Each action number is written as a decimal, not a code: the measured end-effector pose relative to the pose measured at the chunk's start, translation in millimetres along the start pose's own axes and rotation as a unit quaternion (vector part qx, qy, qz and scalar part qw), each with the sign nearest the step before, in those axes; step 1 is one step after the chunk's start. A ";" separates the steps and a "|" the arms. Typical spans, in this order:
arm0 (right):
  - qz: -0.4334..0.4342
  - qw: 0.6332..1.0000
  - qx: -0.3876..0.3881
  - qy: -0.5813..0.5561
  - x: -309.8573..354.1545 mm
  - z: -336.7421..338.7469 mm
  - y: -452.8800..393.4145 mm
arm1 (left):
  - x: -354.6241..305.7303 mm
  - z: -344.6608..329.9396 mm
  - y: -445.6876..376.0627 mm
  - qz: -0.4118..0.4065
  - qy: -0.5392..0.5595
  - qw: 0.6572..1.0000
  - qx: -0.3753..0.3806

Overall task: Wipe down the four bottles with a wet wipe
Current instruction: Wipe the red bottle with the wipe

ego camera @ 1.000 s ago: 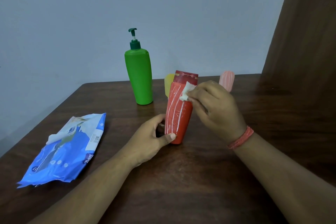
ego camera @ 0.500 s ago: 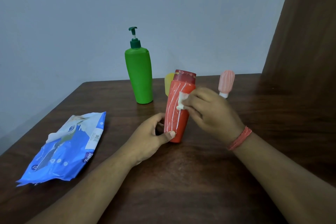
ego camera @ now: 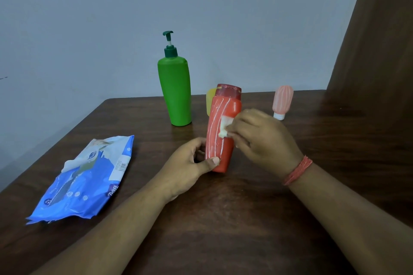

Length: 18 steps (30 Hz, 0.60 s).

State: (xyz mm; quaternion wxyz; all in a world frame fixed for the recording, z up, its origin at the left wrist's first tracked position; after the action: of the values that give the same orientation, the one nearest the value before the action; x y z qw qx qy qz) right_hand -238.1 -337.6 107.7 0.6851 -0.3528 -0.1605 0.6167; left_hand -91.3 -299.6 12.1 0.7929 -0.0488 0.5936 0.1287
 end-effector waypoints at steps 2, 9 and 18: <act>-0.024 1.000 -0.020 0.000 -4.2 4.8 -0.4 | 0.5 0.3 -0.8 -0.002 0.006 1.000 0.000; 0.001 1.000 0.004 -0.026 4.2 -2.6 -1.6 | 1.2 3.3 -0.9 0.003 0.055 0.998 -0.005; 0.045 0.992 0.054 -0.100 19.5 -15.5 -2.0 | 0.1 10.1 -1.0 0.001 0.109 0.994 -0.020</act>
State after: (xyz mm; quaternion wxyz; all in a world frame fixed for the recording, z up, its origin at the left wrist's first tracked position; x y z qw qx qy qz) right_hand -222.8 -323.3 94.1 0.6555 -0.2584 -0.1785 0.6868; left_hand -81.6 -298.2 14.9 0.7225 -0.0774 0.6736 0.1352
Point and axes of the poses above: each hand's wrist, its own y-axis away from the middle knuckle, its own z-axis out of the back of the hand, x = y × z, the point moved 9 cm from there along -y, towards the middle knuckle, and after that the axes turned 12 degrees about z, right-handed, at the moved point
